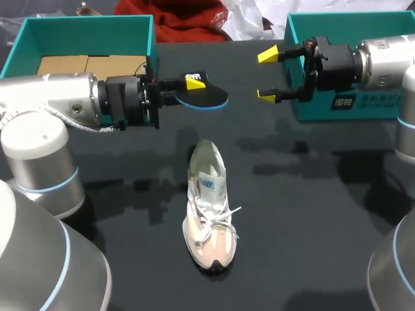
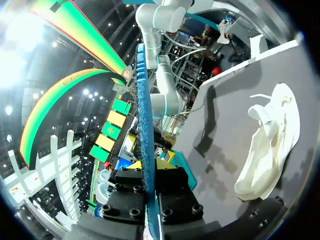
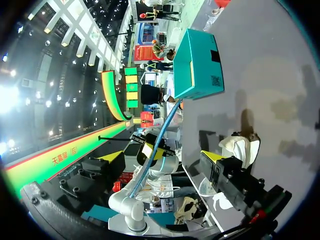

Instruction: Take the shoe out of the shoebox, open the shoe tongue, remove and reinsert the insole, then place the shoe into the shoebox

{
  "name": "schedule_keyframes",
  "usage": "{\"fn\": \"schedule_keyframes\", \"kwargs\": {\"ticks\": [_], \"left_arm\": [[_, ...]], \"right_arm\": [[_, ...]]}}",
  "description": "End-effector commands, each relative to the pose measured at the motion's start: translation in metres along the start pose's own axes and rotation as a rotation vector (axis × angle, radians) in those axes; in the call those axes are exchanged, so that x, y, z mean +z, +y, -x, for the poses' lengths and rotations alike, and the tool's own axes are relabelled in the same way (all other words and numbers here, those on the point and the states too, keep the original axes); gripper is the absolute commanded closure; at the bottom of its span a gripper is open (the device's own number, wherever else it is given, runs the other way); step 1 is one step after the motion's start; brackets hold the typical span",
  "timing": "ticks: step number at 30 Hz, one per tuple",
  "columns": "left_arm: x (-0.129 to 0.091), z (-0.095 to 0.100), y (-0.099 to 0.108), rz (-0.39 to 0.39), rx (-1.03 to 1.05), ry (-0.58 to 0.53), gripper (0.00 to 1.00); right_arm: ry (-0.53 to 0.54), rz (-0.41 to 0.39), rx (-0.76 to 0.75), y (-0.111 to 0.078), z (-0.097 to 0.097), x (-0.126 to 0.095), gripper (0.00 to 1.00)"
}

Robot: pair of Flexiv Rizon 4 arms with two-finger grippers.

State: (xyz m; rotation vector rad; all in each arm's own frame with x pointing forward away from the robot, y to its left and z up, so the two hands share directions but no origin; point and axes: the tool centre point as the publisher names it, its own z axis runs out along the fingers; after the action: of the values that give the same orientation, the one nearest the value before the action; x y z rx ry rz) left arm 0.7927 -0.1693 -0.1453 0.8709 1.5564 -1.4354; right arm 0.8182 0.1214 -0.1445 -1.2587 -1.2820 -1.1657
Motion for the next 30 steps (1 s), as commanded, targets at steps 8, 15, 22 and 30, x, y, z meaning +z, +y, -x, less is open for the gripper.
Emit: {"fn": "schedule_keyframes", "kwargs": {"ticks": [8,15,22,30], "left_arm": [[0.010,0.005,0.009,0.139,-0.406,0.007,1.00],[0.011,0.007,0.002,0.240,-0.802,0.015,1.00],[0.007,0.005,-0.010,0.279,-1.105,0.058,1.00],[0.000,0.004,-0.009,0.285,-1.294,0.072,1.00]], "right_arm": [[-0.003,0.001,0.000,-0.001,0.000,0.001,0.00],[-0.003,0.001,0.000,-0.001,0.000,0.001,0.00],[-0.003,0.001,0.000,-0.001,0.000,0.001,0.00],[-0.003,0.001,0.000,-0.001,0.000,0.001,0.00]]}}
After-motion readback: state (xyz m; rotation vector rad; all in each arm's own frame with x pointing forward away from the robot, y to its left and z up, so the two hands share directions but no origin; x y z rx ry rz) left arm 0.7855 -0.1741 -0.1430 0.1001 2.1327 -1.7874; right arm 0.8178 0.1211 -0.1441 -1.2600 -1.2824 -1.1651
